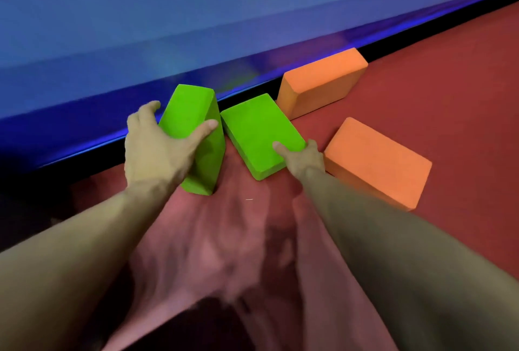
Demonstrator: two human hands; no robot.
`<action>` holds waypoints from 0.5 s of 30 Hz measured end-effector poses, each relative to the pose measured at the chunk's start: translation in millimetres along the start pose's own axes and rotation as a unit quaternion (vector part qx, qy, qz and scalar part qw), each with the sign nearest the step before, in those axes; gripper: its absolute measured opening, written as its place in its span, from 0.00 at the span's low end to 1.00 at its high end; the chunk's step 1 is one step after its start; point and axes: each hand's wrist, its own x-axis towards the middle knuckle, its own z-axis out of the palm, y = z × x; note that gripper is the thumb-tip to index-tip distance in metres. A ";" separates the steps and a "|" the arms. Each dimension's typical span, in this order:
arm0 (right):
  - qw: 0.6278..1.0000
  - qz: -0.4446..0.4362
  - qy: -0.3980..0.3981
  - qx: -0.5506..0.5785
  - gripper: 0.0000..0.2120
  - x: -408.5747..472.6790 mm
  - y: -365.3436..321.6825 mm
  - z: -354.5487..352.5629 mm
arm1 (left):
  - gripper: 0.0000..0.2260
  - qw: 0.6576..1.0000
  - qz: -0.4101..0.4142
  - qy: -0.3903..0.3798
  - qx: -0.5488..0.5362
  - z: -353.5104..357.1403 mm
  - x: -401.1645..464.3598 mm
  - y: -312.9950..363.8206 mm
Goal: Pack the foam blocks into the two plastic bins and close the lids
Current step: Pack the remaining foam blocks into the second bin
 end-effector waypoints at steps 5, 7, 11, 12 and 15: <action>0.997 0.074 0.018 0.029 0.56 27.9 -4.8 21.8 | 0.44 0.999 0.002 -0.038 0.027 8.1 10.4 -16.1; 0.995 0.066 0.039 0.065 0.50 28.9 1.3 29.4 | 0.42 0.999 0.007 -0.029 0.029 5.3 11.5 -21.6; 0.990 -0.016 0.064 0.123 0.39 8.4 9.9 37.2 | 0.39 0.999 0.021 -0.030 0.012 1.3 1.6 -34.2; 0.989 -0.031 0.064 0.128 0.38 -0.3 9.5 37.4 | 0.39 0.999 0.029 -0.027 0.010 0.2 -3.7 -37.9; 0.985 -0.075 0.096 0.123 0.37 -29.7 7.7 33.4 | 0.35 0.998 0.056 -0.012 0.020 -10.9 -21.7 -41.4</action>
